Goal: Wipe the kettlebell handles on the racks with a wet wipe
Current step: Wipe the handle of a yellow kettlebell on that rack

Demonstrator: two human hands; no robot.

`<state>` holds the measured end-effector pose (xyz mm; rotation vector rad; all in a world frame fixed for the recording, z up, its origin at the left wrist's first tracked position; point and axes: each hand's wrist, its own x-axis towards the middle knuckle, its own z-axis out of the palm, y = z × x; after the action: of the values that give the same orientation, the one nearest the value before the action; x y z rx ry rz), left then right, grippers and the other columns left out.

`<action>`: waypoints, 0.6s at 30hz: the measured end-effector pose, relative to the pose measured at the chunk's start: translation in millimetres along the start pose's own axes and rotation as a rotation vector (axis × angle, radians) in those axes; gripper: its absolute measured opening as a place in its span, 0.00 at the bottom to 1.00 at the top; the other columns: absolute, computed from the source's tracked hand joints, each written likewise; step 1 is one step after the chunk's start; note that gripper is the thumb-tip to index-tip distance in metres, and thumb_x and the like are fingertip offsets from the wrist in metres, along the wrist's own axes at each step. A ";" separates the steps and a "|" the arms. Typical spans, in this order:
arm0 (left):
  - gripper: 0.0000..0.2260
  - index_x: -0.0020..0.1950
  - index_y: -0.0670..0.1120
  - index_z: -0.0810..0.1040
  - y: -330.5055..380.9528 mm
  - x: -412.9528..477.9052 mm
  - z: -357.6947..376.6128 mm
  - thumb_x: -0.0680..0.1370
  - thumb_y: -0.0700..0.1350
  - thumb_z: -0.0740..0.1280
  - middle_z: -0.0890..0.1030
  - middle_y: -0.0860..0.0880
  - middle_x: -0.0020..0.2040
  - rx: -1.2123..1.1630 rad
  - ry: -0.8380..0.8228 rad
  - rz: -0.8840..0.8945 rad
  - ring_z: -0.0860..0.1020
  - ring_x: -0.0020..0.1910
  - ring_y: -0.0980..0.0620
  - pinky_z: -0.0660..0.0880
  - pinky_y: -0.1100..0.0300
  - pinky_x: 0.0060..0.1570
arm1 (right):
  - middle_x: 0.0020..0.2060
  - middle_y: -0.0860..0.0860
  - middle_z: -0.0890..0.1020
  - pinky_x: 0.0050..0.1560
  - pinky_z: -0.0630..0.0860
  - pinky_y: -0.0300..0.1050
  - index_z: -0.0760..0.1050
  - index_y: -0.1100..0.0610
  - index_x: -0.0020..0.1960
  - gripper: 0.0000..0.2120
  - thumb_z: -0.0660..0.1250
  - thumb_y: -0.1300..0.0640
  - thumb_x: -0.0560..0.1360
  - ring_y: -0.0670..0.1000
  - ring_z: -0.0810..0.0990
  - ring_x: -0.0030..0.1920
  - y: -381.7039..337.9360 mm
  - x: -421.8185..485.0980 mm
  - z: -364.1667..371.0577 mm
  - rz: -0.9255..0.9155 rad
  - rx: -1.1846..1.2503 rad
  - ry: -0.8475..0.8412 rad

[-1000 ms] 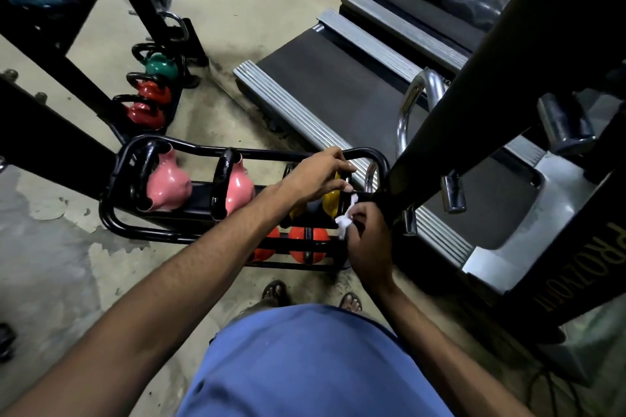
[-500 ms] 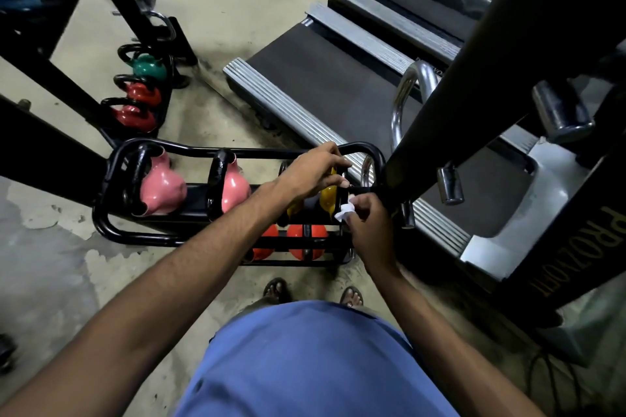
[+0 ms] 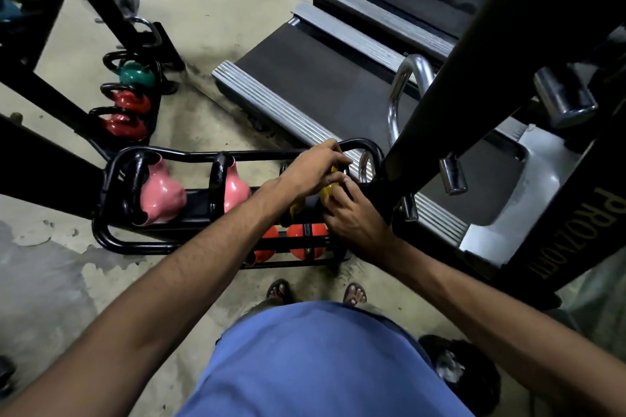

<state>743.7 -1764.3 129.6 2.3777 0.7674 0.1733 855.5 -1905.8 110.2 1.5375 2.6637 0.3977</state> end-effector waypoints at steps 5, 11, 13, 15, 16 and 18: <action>0.19 0.66 0.48 0.82 1.2 1.7 -1.9 0.77 0.52 0.75 0.76 0.50 0.57 0.005 -0.013 -0.028 0.79 0.54 0.50 0.77 0.48 0.56 | 0.53 0.61 0.79 0.44 0.68 0.53 0.78 0.58 0.45 0.09 0.59 0.61 0.77 0.59 0.74 0.46 0.8 -27.7 -12.4 -0.075 0.060 0.068; 0.21 0.66 0.48 0.83 -3.3 0.8 1.9 0.75 0.54 0.76 0.76 0.51 0.55 -0.034 0.007 -0.026 0.78 0.54 0.50 0.77 0.49 0.55 | 0.48 0.54 0.72 0.31 0.69 0.51 0.71 0.57 0.50 0.06 0.63 0.65 0.75 0.58 0.76 0.41 -23.7 -38.7 -1.2 0.507 0.522 0.055; 0.21 0.66 0.48 0.82 -2.3 1.1 2.3 0.75 0.53 0.76 0.76 0.49 0.56 -0.018 0.009 -0.025 0.78 0.55 0.50 0.76 0.51 0.56 | 0.46 0.49 0.72 0.33 0.68 0.48 0.69 0.55 0.48 0.07 0.65 0.64 0.77 0.53 0.74 0.40 -35.3 -35.4 -2.8 0.812 0.767 0.189; 0.19 0.66 0.48 0.82 -2.3 1.4 3.4 0.76 0.52 0.75 0.77 0.49 0.57 -0.004 0.022 -0.005 0.78 0.55 0.50 0.77 0.51 0.56 | 0.45 0.46 0.77 0.40 0.74 0.48 0.71 0.53 0.52 0.11 0.66 0.67 0.75 0.49 0.78 0.43 -39.3 -24.8 -10.5 1.055 0.976 0.305; 0.19 0.66 0.49 0.82 -2.3 1.2 3.9 0.77 0.51 0.75 0.76 0.49 0.57 -0.001 0.024 0.003 0.79 0.54 0.51 0.77 0.50 0.55 | 0.46 0.46 0.81 0.44 0.76 0.47 0.72 0.51 0.55 0.15 0.65 0.67 0.74 0.49 0.80 0.46 -36.5 -18.9 -9.3 1.159 1.048 0.311; 0.18 0.65 0.49 0.83 -5.6 2.3 6.2 0.76 0.51 0.75 0.76 0.50 0.56 -0.004 0.020 0.005 0.79 0.53 0.50 0.78 0.48 0.53 | 0.47 0.46 0.84 0.49 0.79 0.49 0.75 0.50 0.59 0.19 0.64 0.64 0.71 0.50 0.83 0.49 -25.5 -10.1 -2.8 1.274 1.185 0.238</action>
<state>744.7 -1762.7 121.2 2.3781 0.7695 0.2006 838.5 -1927.2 105.9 3.4502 1.4816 -1.3094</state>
